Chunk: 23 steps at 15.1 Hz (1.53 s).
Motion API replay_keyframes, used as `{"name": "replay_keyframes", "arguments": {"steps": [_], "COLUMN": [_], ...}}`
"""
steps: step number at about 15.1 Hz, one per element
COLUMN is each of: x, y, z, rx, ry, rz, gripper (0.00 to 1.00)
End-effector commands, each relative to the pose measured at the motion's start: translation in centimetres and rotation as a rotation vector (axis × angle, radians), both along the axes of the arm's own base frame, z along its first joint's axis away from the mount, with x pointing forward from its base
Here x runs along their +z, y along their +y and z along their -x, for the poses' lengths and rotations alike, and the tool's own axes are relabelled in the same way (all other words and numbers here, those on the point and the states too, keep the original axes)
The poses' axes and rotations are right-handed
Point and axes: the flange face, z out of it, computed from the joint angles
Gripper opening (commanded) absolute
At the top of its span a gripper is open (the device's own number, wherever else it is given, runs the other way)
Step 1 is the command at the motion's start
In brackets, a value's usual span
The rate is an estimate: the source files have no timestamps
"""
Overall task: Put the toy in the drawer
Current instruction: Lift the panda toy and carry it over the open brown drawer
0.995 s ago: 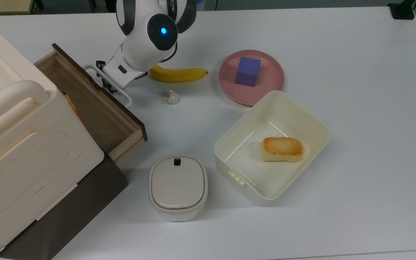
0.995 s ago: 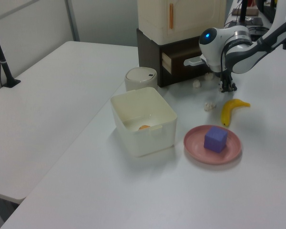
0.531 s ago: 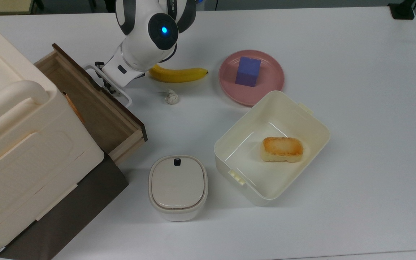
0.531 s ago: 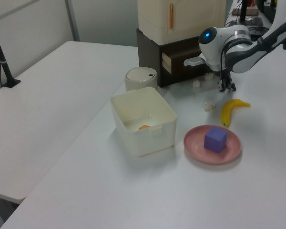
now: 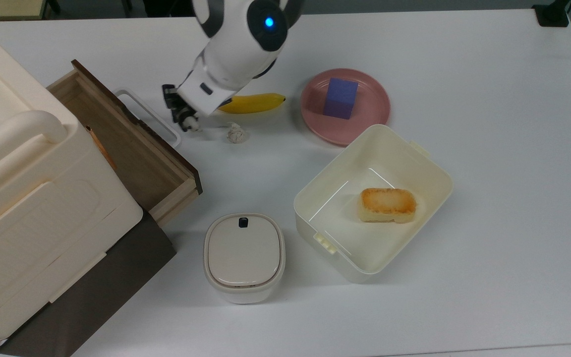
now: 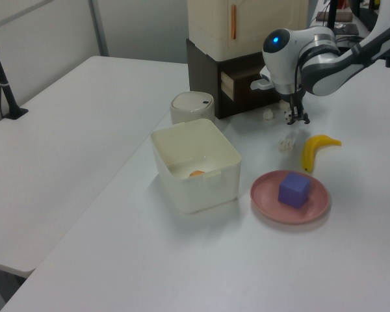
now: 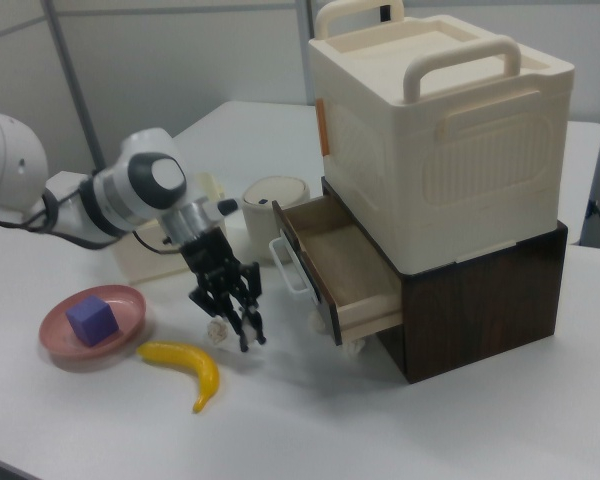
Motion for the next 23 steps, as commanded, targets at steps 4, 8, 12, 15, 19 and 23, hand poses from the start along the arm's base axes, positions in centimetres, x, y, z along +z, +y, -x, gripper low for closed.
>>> {"name": "replay_keyframes", "arguments": {"steps": [4, 8, 12, 15, 19, 23], "x": [9.8, 16.2, 19.6, 21.9, 22.7, 21.9], "y": [3.1, -0.4, -4.6, -7.6, -10.4, -12.3], "z": [-0.6, -1.6, -1.7, -1.8, -2.8, -3.9], "rx": [-0.163, -0.307, -0.417, -0.53, -0.696, -0.776], "ry": [0.019, -0.084, -0.178, -0.276, -0.459, -0.554], "rz": [-0.215, -0.37, -0.417, -0.42, -0.399, -0.39], "gripper": [0.0, 0.0, 0.0, 0.0, 0.0, 0.0]}}
